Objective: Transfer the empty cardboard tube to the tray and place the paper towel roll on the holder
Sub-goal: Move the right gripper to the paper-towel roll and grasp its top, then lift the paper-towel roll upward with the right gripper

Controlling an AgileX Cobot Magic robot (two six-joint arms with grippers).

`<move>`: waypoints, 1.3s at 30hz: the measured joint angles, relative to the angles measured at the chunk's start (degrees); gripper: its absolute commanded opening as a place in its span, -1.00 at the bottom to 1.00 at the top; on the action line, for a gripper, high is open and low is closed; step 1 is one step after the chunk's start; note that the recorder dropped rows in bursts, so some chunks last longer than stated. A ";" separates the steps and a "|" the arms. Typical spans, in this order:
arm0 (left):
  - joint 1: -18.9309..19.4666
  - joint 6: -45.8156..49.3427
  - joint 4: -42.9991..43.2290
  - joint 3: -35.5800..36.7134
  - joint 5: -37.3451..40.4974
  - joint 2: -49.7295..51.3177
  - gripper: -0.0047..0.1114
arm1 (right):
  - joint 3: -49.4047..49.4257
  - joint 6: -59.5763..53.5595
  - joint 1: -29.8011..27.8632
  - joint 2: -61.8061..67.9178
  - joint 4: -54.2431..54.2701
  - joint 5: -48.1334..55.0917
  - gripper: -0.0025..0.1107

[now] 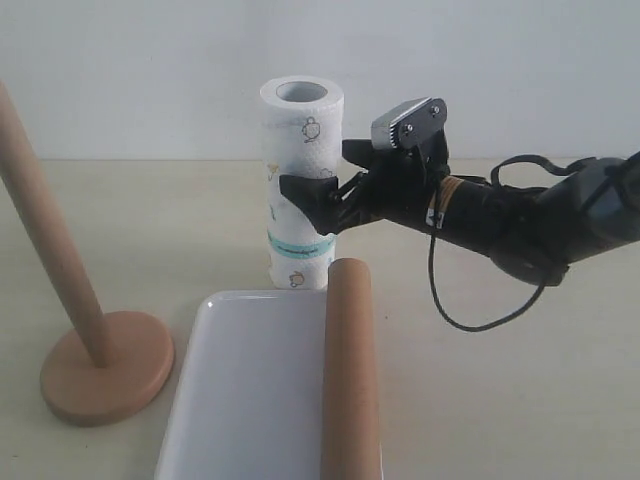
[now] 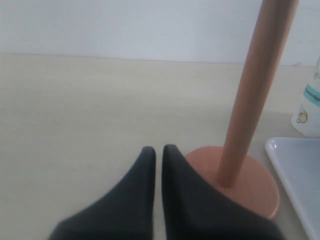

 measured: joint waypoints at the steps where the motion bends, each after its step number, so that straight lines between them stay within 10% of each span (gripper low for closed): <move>1: 0.00 0.00 0.00 0.00 0.00 0.00 -0.85 | -1.64 1.13 0.10 1.15 0.00 0.13 0.90; 7: 0.00 0.00 0.00 0.00 0.00 0.00 -0.85 | -7.89 2.52 3.20 4.99 -0.16 0.38 0.86; 9: 0.00 0.00 0.00 0.00 0.00 0.00 -0.85 | -8.34 3.94 3.36 5.00 -0.27 1.03 0.56; 14: 0.00 0.00 0.00 0.00 0.00 0.00 -0.85 | -8.49 6.33 3.36 5.00 0.01 1.63 -0.92; 39: 0.00 0.00 0.00 0.00 0.00 0.00 -0.85 | -22.11 -3.77 3.45 3.10 1.75 15.50 -0.96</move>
